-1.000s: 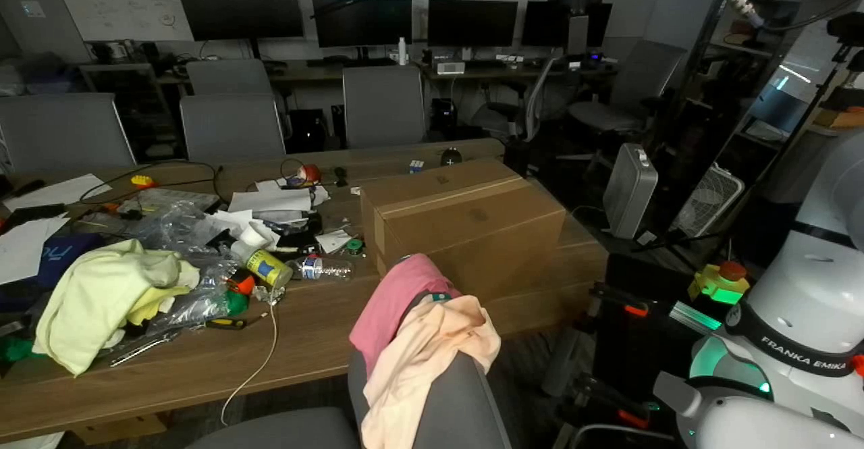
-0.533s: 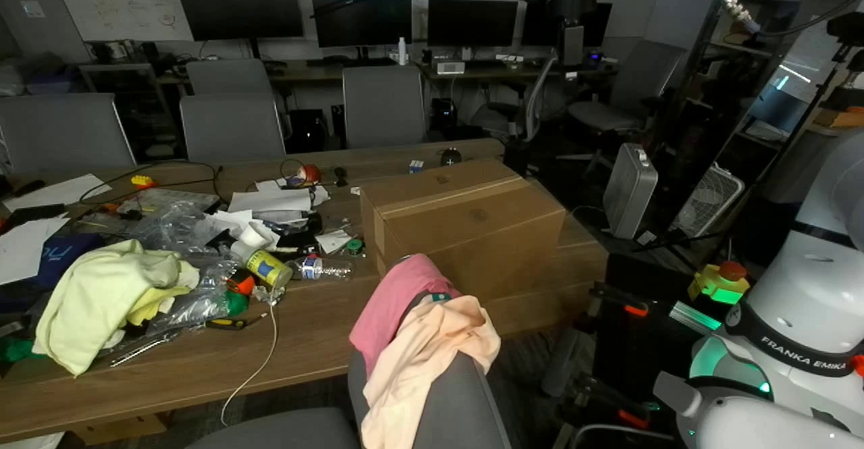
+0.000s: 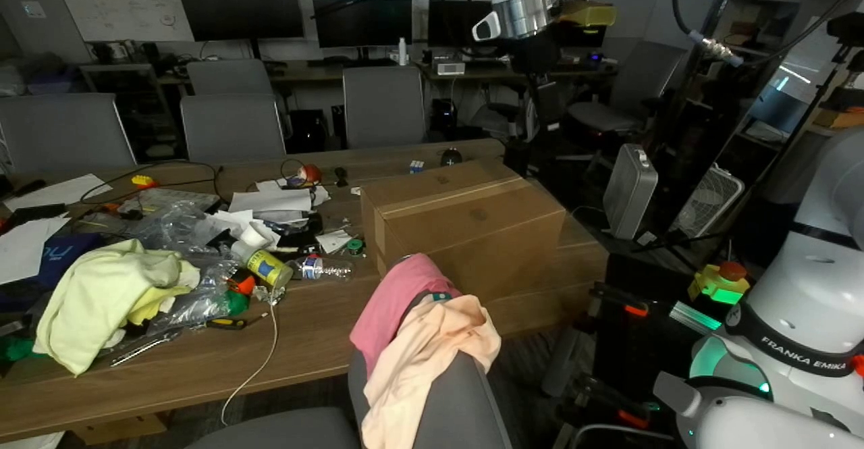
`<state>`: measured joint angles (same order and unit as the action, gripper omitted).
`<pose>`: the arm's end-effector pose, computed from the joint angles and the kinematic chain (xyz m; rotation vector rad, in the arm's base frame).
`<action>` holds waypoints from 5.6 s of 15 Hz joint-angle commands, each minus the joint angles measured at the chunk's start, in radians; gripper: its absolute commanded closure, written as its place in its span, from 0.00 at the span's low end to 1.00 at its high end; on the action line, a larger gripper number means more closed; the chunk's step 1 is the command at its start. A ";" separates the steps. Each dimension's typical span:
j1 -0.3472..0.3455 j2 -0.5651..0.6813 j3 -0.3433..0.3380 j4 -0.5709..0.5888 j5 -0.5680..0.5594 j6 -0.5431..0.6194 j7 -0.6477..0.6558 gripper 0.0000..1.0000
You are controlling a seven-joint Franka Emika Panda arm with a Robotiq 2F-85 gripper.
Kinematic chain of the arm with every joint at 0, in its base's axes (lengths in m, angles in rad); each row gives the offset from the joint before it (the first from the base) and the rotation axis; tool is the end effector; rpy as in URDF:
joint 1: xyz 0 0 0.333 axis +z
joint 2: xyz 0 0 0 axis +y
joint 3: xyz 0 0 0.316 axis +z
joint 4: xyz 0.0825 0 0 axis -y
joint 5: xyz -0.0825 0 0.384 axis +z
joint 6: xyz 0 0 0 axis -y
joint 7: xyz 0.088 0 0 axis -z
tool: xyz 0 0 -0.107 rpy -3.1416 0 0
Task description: Pick up the clothes from the headrest of the chair and put them on the box
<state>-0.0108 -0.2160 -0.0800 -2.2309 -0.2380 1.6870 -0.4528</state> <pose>0.4412 -0.0639 0.4410 2.9029 0.6395 -0.5589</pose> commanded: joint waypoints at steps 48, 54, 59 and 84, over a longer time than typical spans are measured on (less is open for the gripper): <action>0.252 0.389 0.310 -0.099 0.004 0.551 0.620 0.00; 0.280 0.480 0.307 -0.052 -0.012 0.502 0.626 0.00; 0.290 0.491 0.301 -0.023 -0.021 0.454 0.625 0.50; 0.137 -0.028 0.200 -0.116 0.016 0.473 0.620 0.98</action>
<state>0.1526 -0.1673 0.1319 -2.3339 -0.2528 2.1601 0.1923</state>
